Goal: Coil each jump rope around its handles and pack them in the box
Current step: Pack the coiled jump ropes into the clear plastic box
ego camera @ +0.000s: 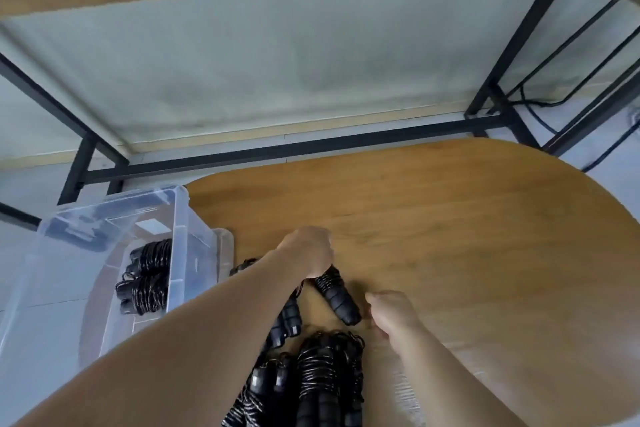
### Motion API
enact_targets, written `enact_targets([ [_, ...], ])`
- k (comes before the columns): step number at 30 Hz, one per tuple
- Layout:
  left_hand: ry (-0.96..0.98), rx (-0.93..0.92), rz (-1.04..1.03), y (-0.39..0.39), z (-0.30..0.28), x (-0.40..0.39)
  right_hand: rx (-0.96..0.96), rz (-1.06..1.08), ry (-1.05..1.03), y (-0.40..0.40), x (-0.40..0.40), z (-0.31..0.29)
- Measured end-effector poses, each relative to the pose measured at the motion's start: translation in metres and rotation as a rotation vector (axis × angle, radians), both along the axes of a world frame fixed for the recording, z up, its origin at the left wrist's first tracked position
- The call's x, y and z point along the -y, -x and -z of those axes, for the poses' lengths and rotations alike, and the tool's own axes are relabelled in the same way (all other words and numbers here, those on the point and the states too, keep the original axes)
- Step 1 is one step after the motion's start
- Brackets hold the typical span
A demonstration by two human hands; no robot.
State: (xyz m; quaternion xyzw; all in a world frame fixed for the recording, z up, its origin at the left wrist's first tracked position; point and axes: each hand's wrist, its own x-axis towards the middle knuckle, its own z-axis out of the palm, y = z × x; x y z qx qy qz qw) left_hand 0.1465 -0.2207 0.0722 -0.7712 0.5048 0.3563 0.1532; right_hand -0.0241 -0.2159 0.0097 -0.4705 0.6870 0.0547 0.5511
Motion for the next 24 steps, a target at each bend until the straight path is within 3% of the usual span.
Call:
enact_targets([
  [3,-0.151,0.09,0.089,0.006,0.027,0.011,-0.025,-0.095,-0.037,-0.001,0.004,0.012],
  [9,-0.232,0.139,0.205,0.016,0.048,0.014,0.04,0.027,-0.163,-0.007,0.008,0.021],
  [16,-0.216,0.086,0.005,0.005,0.066,0.015,0.056,0.084,-0.301,-0.008,0.009,0.021],
  [24,-0.202,0.056,-0.013,0.0,0.063,0.012,0.076,0.219,-0.306,-0.007,0.006,0.02],
])
